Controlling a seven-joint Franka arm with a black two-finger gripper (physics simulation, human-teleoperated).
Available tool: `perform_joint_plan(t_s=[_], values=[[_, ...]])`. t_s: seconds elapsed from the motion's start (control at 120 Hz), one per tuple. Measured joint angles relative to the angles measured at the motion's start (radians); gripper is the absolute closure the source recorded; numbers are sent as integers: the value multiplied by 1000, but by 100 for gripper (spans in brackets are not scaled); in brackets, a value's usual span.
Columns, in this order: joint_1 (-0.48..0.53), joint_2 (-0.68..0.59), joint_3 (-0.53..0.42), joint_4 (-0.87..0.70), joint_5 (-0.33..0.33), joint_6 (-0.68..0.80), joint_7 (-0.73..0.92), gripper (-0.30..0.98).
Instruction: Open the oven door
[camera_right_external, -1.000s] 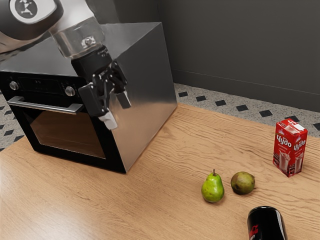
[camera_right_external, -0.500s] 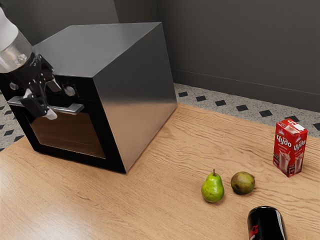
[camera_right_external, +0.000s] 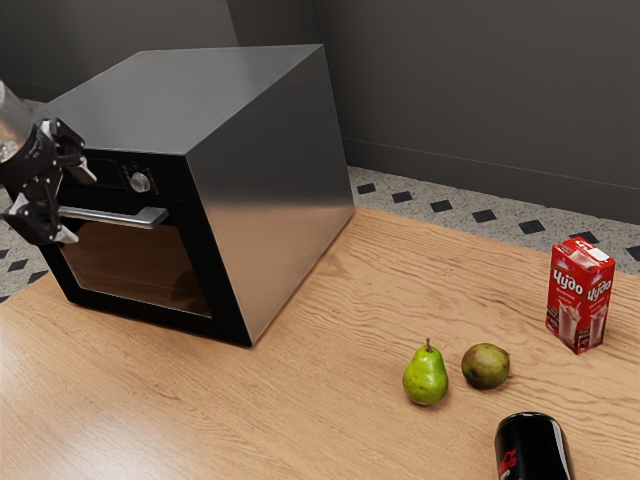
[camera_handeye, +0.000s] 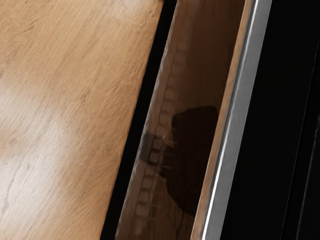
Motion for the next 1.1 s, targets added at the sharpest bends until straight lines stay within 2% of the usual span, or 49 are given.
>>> perform_joint_plan(t_s=[0.225,0.475,1.1], values=[[45,20,1,-4,-2,55,153,0],[41,53,1,-35,-8,102,267,0],[49,50,9,-145,-45,167,406,0]])
